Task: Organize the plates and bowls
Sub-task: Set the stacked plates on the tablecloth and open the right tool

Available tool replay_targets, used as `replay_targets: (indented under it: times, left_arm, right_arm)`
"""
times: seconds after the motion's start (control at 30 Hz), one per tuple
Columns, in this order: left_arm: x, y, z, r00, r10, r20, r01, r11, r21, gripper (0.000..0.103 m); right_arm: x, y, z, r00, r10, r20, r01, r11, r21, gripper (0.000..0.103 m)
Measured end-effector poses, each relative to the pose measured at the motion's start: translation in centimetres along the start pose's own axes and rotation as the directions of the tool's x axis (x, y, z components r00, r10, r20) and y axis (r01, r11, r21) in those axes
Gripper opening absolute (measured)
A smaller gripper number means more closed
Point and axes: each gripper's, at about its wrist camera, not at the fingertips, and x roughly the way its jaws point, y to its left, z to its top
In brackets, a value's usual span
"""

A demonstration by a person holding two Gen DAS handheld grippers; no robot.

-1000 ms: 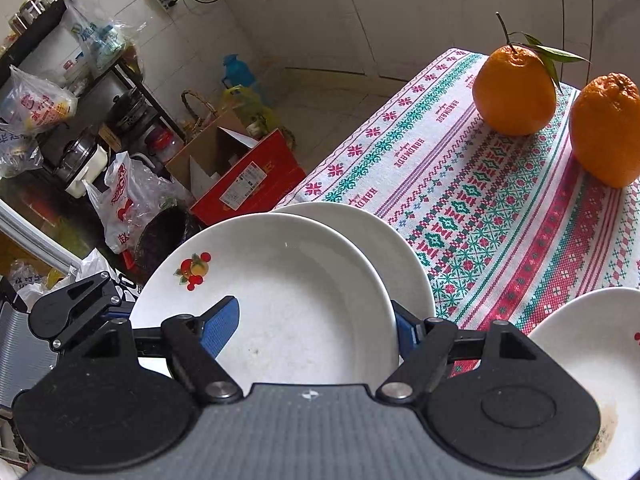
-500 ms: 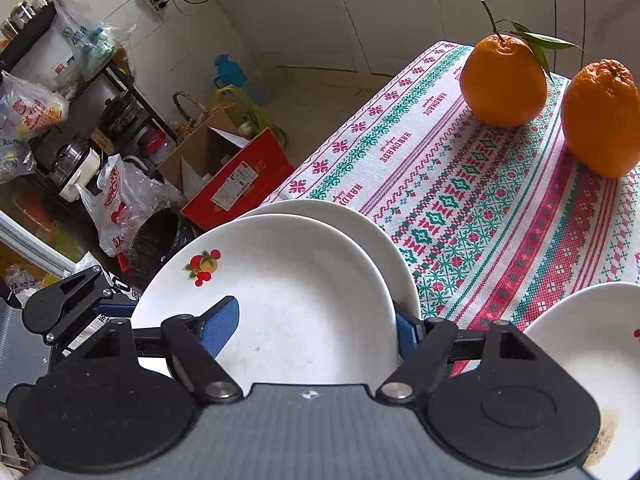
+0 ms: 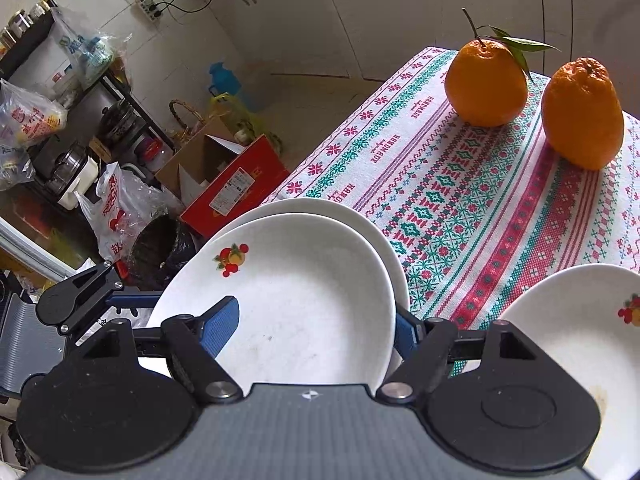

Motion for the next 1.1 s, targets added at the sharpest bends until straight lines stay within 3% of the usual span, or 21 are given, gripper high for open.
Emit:
replay_targets:
  times: [1.1]
  left_arm:
    - [0.2, -0.2, 0.0, 1.000, 0.017, 0.003, -0.017, 1.000, 0.022, 0.101]
  right_arm:
    - [-1.7, 2.3, -2.8, 0.990, -0.134, 0.041, 0.136, 0.989, -0.050, 0.083]
